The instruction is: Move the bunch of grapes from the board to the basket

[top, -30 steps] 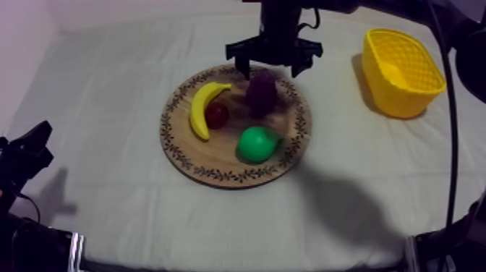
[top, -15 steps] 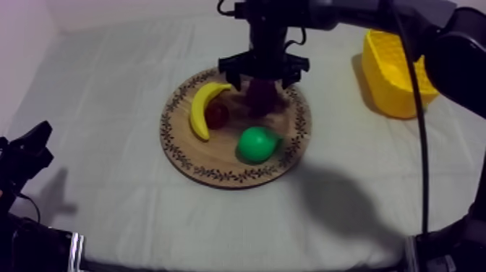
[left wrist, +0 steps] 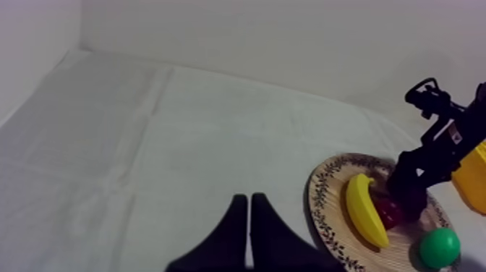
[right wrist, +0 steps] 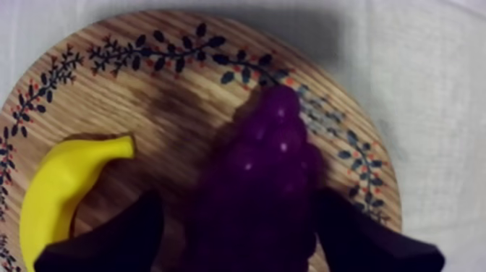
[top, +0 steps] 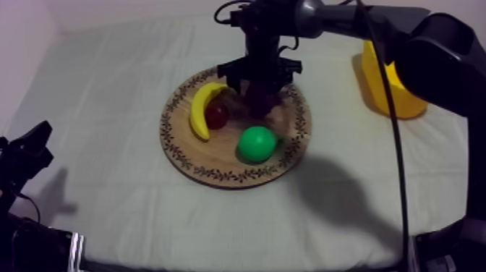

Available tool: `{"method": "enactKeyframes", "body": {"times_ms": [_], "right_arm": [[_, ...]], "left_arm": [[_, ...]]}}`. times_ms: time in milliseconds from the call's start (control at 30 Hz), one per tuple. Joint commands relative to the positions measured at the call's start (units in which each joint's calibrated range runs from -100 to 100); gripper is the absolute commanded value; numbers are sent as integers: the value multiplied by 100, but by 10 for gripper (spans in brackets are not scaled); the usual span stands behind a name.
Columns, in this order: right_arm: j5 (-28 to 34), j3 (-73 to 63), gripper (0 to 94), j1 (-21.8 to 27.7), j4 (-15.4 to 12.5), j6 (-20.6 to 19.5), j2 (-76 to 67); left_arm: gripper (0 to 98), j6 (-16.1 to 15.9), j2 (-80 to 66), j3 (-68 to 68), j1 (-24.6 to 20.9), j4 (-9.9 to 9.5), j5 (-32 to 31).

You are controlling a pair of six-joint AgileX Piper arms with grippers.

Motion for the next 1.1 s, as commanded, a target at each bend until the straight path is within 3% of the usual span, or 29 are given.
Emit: {"method": "enactKeyframes", "body": {"times_ms": [0, 167, 300, 1067], "right_arm": [[-7, -18, 496, 2, -6, 6, 41], [-48, -33, 344, 3, 24, 20, 117], [-51, 45, 284, 9, 73, 24, 32], [313, 1586, 283, 98, 480, 313, -2516]], "left_arm": [[1, 0, 0, -2, -2, 1, 3], [1, 0, 0, -2, -2, 1, 3], [1, 0, 0, -2, -2, 1, 3], [1, 0, 0, -2, -2, 1, 3]]}}
